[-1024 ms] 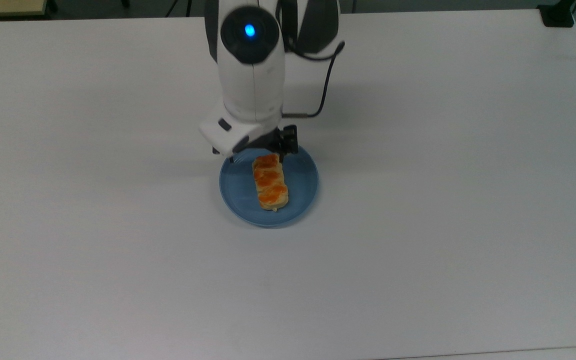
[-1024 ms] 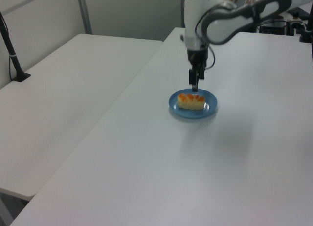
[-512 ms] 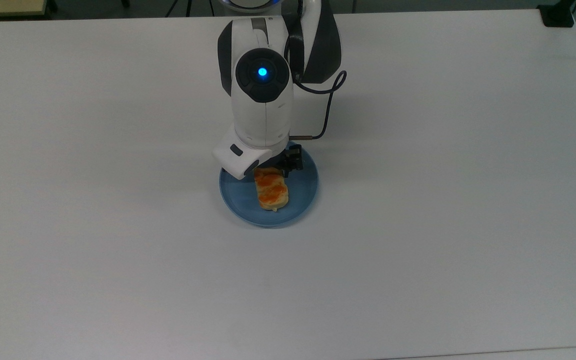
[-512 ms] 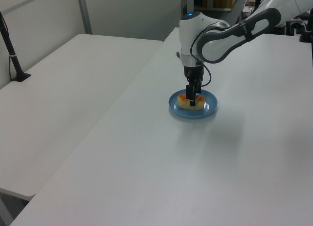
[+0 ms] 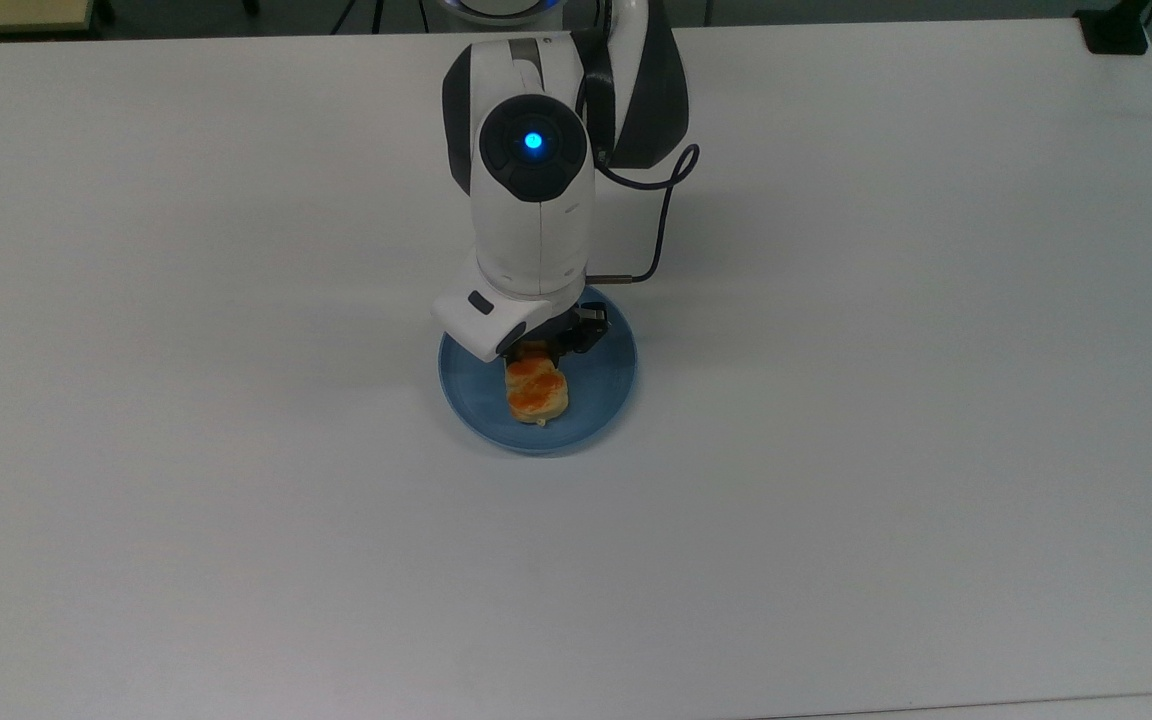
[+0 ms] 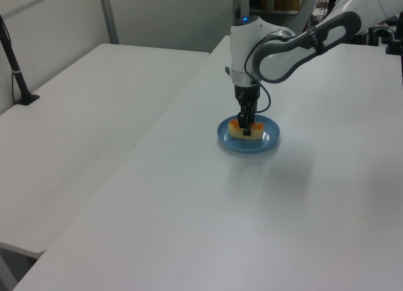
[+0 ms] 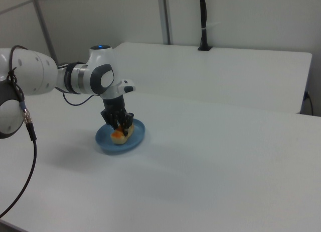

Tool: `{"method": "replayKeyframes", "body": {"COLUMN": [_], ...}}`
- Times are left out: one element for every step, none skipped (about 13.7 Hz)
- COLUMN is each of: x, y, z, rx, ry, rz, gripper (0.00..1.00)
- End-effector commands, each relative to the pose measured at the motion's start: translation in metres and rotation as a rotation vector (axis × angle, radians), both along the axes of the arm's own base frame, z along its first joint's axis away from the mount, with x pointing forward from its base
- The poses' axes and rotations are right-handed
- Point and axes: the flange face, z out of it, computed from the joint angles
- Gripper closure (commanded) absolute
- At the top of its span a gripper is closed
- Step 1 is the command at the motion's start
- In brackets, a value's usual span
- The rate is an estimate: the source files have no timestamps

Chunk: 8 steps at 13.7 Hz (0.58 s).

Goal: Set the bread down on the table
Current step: 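Close the gripper around the bread roll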

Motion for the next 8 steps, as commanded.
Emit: {"method": "replayKeyframes", "body": {"x": [0.001,0.001,-0.001,0.002,0.004,0.006,0.008,0.008], "y": [0.008,0.008,0.004,-0.005,-0.014,-0.030,-0.054,-0.077], "z": [0.015,0.029,0.037,0.050,0.056,0.059,0.059,0.059], "rx": [0.000,0.002,-0.003,-0.011,-0.022,-0.028,-0.038,-0.050], "ry": [-0.031,-0.043,-0.025,-0.015,-0.020,-0.023,-0.020,-0.016], "rz": [-0.008,-0.008,-0.008,-0.014,-0.010,0.001,0.013,0.033], "gripper": [0.65,0.65,0.65,0.65,0.65,0.65,0.65,0.65]}}
